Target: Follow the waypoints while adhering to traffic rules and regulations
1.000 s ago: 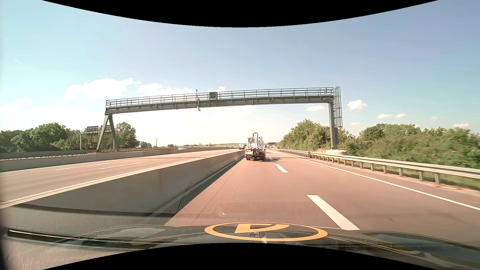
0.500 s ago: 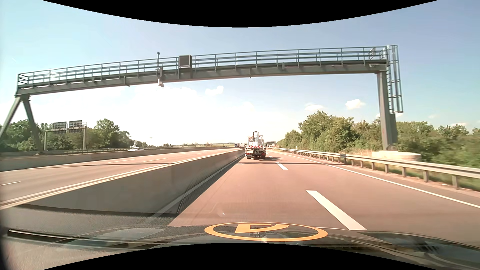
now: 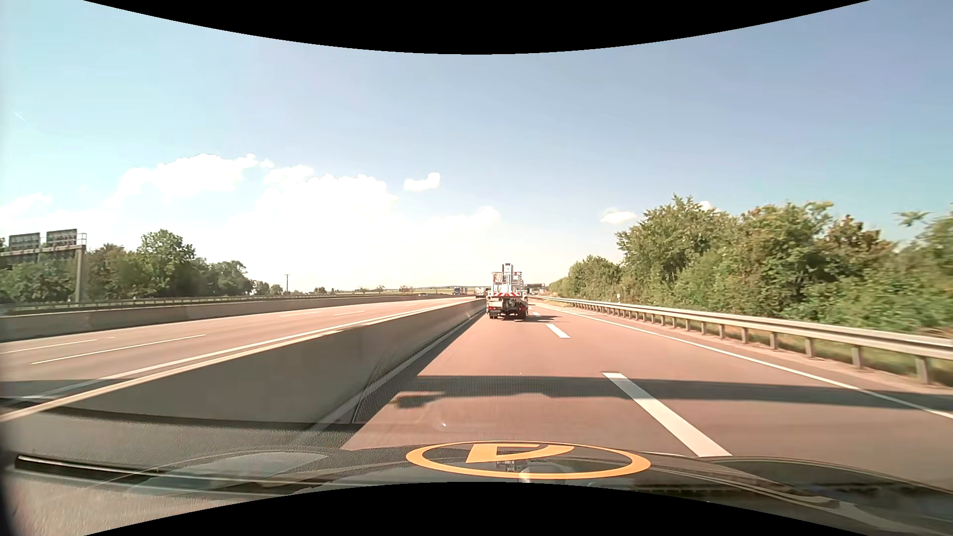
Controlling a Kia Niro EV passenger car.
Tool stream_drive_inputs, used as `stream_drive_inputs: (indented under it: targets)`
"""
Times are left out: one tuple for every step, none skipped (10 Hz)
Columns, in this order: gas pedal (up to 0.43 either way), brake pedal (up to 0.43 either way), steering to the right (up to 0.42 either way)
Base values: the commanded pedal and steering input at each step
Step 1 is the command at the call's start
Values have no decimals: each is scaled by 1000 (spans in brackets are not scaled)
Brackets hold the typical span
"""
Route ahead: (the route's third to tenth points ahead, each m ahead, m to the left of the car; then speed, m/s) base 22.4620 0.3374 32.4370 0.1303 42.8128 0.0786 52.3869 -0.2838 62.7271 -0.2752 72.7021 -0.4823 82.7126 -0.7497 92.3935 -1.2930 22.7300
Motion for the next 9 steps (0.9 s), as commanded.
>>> stream_drive_inputs:
  targets:
    - [177, 0, 3]
    - [177, 0, 2]
    - [177, 0, 2]
    - [177, 0, 3]
    - [177, 0, 3]
    - [177, 0, 3]
    - [177, 0, 2]
    - [177, 0, 3]
    - [177, 0, 3]
